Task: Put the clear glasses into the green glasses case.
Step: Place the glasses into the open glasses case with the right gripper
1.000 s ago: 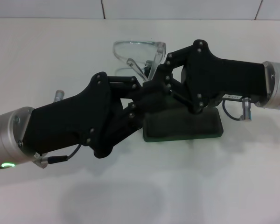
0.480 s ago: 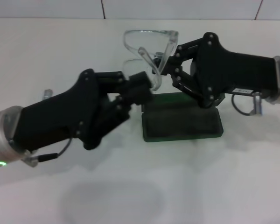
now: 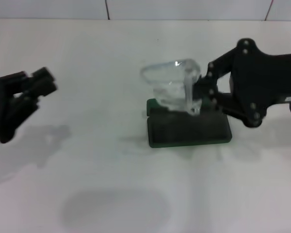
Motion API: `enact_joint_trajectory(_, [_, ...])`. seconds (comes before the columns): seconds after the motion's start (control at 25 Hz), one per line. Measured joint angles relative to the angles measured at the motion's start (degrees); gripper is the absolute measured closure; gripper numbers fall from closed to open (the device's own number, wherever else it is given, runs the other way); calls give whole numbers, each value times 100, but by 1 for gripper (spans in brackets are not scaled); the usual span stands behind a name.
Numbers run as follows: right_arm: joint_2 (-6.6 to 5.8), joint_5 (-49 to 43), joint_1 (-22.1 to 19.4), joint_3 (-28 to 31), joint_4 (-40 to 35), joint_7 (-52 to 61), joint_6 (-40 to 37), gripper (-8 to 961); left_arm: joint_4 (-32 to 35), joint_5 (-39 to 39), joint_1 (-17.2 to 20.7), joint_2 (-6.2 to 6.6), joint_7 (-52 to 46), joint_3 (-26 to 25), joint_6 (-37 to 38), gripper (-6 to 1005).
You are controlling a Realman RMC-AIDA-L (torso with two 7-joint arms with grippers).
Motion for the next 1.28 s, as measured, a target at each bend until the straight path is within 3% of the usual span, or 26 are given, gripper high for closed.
enact_joint_trajectory(0.2, [32, -1502, 8, -30, -1700, 1854, 0, 894, 268, 124, 223, 3, -102, -342, 5, 851])
enact_joint_trajectory(0.4, [46, -2985, 525, -447, -2303, 3249, -40, 892, 278, 121, 214, 3, -109, -401, 12, 851])
enact_joint_trajectory(0.84, [104, -5216, 1898, -1884, -1560, 4778, 153, 887, 253, 119, 134, -49, -78, -415, 16, 852])
enact_joint_trajectory(1.0, [116, -5948, 2012, -2641, -1350, 5026, 555, 886, 220, 102, 146, -60, -55, -417, 11, 852])
enact_joint_trajectory(1.28, [125, -6189, 2112, -3088, -1031, 5068, 992, 882, 203, 105, 121, -134, -52, -500, -4, 853])
